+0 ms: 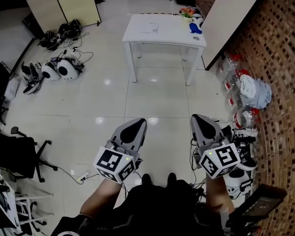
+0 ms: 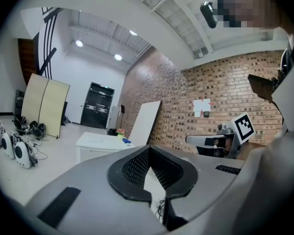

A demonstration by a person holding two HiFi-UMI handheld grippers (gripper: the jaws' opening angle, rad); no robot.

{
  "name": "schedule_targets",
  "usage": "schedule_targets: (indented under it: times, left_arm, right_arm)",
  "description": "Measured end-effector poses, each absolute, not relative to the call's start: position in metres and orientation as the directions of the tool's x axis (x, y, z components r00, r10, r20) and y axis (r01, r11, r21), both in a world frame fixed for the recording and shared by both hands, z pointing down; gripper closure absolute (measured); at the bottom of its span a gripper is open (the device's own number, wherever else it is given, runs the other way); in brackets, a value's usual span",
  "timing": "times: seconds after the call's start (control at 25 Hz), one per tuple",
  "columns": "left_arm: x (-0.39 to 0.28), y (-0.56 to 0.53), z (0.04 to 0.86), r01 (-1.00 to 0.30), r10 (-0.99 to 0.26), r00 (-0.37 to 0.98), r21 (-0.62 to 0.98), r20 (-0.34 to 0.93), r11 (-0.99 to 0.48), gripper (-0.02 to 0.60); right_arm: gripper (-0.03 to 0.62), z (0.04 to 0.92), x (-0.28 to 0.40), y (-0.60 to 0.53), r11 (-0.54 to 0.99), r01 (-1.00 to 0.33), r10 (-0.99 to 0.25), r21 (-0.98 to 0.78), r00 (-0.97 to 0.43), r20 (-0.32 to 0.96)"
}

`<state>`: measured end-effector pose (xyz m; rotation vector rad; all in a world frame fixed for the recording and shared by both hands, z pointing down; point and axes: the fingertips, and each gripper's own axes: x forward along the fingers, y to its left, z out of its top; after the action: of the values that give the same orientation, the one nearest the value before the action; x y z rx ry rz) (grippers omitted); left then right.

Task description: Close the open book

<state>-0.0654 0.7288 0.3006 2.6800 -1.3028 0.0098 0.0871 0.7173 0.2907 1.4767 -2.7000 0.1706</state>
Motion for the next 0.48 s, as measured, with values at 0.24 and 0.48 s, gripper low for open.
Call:
schedule_targets:
  times: [0.24,0.48]
  left_arm:
    - [-0.07,0.752,0.286,-0.801,-0.803,0.594,0.121,0.047,-0.586,0.58]
    - [-0.039,0.761,0.278,-0.795,-0.796,0.604,0.107,0.039,-0.598,0.58]
  right_arm:
    - [0.595,0.272,0.091,0.738,0.549,-0.835,-0.831,-0.029,-0.549,0.088]
    - [0.595,0.265,0.119,0.742,0.556,-0.831,-0.828,-0.018,-0.555,0.079]
